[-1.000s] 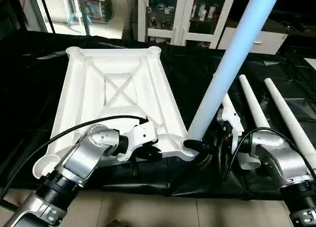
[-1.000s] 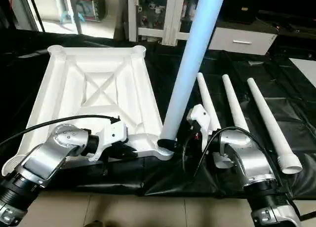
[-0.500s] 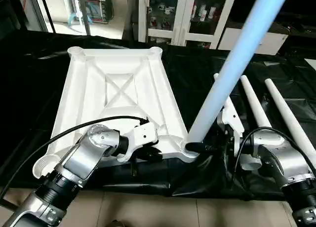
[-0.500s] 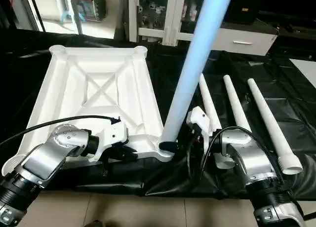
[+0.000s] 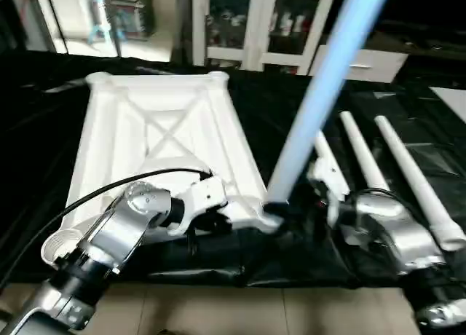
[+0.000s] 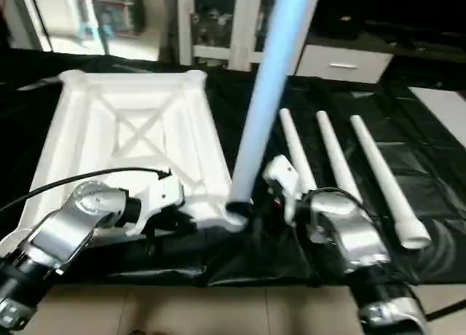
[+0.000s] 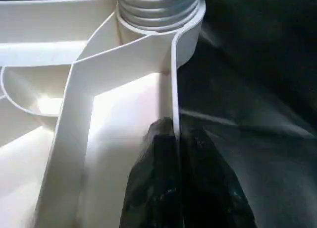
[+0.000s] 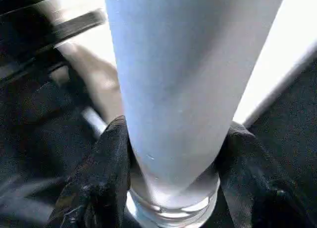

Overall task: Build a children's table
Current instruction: Rotate leg to tighten

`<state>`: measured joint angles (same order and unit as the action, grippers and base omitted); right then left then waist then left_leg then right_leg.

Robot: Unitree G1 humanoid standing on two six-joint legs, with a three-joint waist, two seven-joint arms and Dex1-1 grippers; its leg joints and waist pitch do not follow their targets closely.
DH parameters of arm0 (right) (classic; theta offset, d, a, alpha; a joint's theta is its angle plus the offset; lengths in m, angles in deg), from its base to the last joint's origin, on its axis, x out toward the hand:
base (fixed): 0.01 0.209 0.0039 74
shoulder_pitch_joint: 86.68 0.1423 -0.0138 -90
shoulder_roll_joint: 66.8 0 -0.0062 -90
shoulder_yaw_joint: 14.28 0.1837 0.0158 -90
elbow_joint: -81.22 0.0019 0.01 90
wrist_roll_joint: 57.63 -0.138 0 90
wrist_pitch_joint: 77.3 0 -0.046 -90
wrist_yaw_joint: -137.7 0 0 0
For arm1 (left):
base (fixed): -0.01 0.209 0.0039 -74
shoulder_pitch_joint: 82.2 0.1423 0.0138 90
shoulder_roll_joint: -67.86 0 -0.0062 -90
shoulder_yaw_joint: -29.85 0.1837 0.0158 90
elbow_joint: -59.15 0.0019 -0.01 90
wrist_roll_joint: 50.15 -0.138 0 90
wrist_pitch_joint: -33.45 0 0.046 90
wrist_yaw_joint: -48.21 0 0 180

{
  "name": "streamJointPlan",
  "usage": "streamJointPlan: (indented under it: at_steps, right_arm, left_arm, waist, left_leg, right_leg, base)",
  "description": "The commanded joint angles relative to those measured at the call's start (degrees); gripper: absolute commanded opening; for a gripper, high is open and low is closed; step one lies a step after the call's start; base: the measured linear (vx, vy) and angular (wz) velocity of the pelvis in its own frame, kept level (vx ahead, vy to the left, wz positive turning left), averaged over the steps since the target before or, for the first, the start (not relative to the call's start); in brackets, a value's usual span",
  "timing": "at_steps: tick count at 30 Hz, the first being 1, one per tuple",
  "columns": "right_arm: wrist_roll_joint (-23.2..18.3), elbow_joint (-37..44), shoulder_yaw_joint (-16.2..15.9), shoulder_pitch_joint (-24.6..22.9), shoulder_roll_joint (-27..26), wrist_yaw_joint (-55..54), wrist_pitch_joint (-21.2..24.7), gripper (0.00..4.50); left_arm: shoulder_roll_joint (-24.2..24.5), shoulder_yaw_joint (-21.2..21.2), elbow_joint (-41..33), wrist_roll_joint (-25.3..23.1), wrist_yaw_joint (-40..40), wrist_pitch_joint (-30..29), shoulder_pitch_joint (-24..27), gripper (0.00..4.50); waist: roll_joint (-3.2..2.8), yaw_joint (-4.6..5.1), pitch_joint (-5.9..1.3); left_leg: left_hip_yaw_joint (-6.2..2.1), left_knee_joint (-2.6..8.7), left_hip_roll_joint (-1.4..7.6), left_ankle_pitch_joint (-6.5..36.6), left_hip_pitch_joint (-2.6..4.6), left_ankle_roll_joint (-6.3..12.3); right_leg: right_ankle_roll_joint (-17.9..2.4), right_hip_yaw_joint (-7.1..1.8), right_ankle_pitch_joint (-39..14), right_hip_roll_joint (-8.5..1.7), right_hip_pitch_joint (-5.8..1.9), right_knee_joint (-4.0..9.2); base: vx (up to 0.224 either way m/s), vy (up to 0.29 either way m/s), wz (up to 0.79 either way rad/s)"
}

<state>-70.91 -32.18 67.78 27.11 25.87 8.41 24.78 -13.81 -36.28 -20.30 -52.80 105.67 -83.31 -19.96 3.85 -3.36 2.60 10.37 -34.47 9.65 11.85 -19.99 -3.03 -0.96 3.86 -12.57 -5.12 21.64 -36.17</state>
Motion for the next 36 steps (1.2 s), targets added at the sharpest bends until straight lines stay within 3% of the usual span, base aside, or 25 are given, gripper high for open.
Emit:
streamJointPlan:
  at_steps: [1, 2, 6, 9, 10, 13, 14, 20, 21, 26, 27, 31, 32, 36]
  right_arm:
    - [3.9, -5.8, 3.19, 0.79, -2.12, -13.78, 3.76, 2.08]
    - [4.0, -7.15, 4.92, 1.47, -5.28, -20.58, 5.03, 2.07]
    - [5.1, -10.21, 6.95, 2.7, -10.85, -33.27, 4.54, 2.07]
    - [4.86, -10.42, 6.9, 2.75, -12.53, -34.66, 4.08, 2.07]
    - [4.81, -10.44, 6.1, 2.8, -15.42, -35.78, 3.48, 2.07]
    - [5.24, -10.13, 4.97, 3.09, -17.47, -35.6, 2.55, 2.07]
    - [5.49, -10.14, 4.71, 3.35, -17.75, -35.55, 1.87, 2.06]
    - [4.68, -8.82, 4.44, 4.1, -16.97, -32.45, -0.97, 2.06]
    - [4.68, -8.82, 4.44, 4.1, -16.97, -32.45, -0.97, 2.62]
    - [3.17, -7.0, 4.73, 3.4, -15.37, -28.38, -1.49, 2.96]
    - [2.52, -5.33, 4.93, 2.46, -13.11, -24.04, -1.76, 3.1]
    - [1.81, -3.85, 4.99, 1.85, -10.78, -19.95, -1.65, 3.22]
    - [1.65, -3.6, 4.94, 1.77, -10.36, -19.21, -1.6, 3.53]
    - [-0.24, -1.21, 4.5, 1.32, -6.42, -12.11, -0.3, 3.72]
  left_arm:
    - [-3.67, 1.05, 1.3, -0.19, -3.25, -1.96, -1.45, 0.0]
    - [-6.47, -0.53, 3.76, -1.08, -8.45, -4.83, -2.96, 0.0]
    - [-11.41, -3.23, 8.0, -2.35, -17.04, -6.65, -5.5, 0.0]
    - [-13.06, -4.49, 9.15, -2.11, -19.46, -6.75, -6.14, 0.0]
    - [-14.83, -5.37, 10.85, -2.16, -21.83, -6.71, -7.22, 0.0]
    - [-15.71, -5.95, 12.16, -2.51, -23.32, -6.09, -8.07, 0.0]
    - [-15.85, -6.05, 12.37, -2.56, -23.61, -6.01, -8.21, 0.0]
    - [-14.62, -5.35, 11.86, -2.67, -22.17, -5.03, -7.35, 0.0]
    - [-14.62, -5.35, 11.86, -2.67, -22.17, -5.03, -7.35, 0.0]
    - [-13.48, -4.6, 10.56, -2.43, -20.12, -4.32, -6.23, 0.0]
    - [-11.26, -2.47, 8.11, -2.36, -16.01, -3.19, -4.64, 0.0]
    - [-9.42, -1.02, 5.7, -1.9, -12.22, -2.52, -3.25, 0.0]
    - [-9.17, -0.85, 5.37, -1.79, -11.67, -2.36, -3.06, 0.0]
    - [-7.08, 0.34, 2.8, -0.46, -7.08, -1.53, -1.56, 0.0]
  waist:
    - [-0.68, 0.12, -2.39]
    - [-0.65, 0.15, -2.56]
    - [-0.69, 0.39, -2.63]
    - [-0.69, 0.1, -2.81]
    - [-0.79, 0.15, -2.75]
    - [-0.49, -0.07, -2.82]
    - [-0.7, -0.17, -2.83]
    - [-0.75, -0.17, -2.62]
    - [-0.75, -0.17, -2.59]
    - [-0.7, -0.13, -2.6]
    - [-0.7, -0.22, -2.59]
    - [-0.74, -0.13, -2.76]
    - [-0.8, -0.21, -2.82]
    - [-0.91, -0.42, -2.86]
  left_leg:
    - [-1.96, 5.41, 3.77, 15.27, 0.14, -2.63]
    - [-2.08, 5.36, 3.78, 15.8, 0.26, -3.1]
    - [-1.99, 5.38, 3.67, 16.11, 0.3, -3.43]
    - [-1.91, 5.26, 3.66, 14.49, 0.18, -2.59]
    - [-1.66, 5.27, 3.57, 13.72, 0.23, -2.14]
    - [-1.67, 5.31, 3.62, 12.83, 0.08, -1.52]
    - [-1.7, 5.33, 3.62, 12.17, 0.0, -1.26]
    - [-1.68, 5.52, 3.68, 13.97, 0.08, -1.02]
    - [-1.68, 5.53, 3.71, 14.07, 0.05, -1.0]
    - [-1.65, 5.48, 3.78, 12.37, -0.24, 0.05]
    - [-1.63, 5.45, 3.75, 12.07, -0.24, 0.33]
    - [-1.49, 5.26, 3.93, 9.04, -0.29, 1.6]
    - [-1.49, 5.17, 3.88, 8.42, -0.21, 1.81]
    - [-1.28, 4.88, 3.93, 5.29, -0.24, 3.29]
  right_leg:
    - [-10.51, -3.08, -16.46, -4.19, -1.59, 5.19]
    - [-9.95, -3.02, -17.17, -4.29, -1.61, 5.3]
    - [-9.51, -3.12, -16.6, -4.2, -1.22, 5.54]
    - [-9.56, -3.15, -13.71, -4.23, -1.42, 5.42]
    - [-9.68, -3.24, -12.16, -4.06, -1.11, 5.45]
    - [-9.64, -3.17, -10.35, -4.03, -1.41, 5.25]
    - [-9.77, -3.18, -9.51, -4.07, -1.52, 5.12]
    - [-9.45, -3.21, -11.9, -4.13, -1.39, 5.48]
    - [-9.29, -3.24, -12.41, -4.18, -1.39, 5.54]
    - [-9.66, -3.29, -11.01, -4.25, -1.58, 5.4]
    - [-9.69, -3.29, -10.86, -4.26, -1.59, 5.5]
    - [-11.5, -3.26, -6.29, -4.13, -1.75, 4.89]
    - [-11.78, -3.2, -5.46, -4.11, -1.76, 4.77]
    - [-13.66, -3.15, -1.02, -4.1, -1.95, 4.32]
  base:
    - [0.0, 0.0, 0.0]
    - [0.0, 0.0, 0.0]
    - [0.0, 0.0, 0.0]
    - [0.0, 0.0, 0.0]
    - [0.0, 0.0, 0.0]
    - [0.0, 0.0, 0.0]
    - [0.0, 0.0, 0.0]
    - [0.0, 0.0, 0.0]
    - [0.0, 0.0, 0.0]
    - [0.0, 0.0, 0.0]
    - [0.0, 0.0, 0.0]
    - [0.0, 0.0, 0.0]
    - [0.0, 0.0, 0.0]
    - [0.0, 0.0, 0.0]
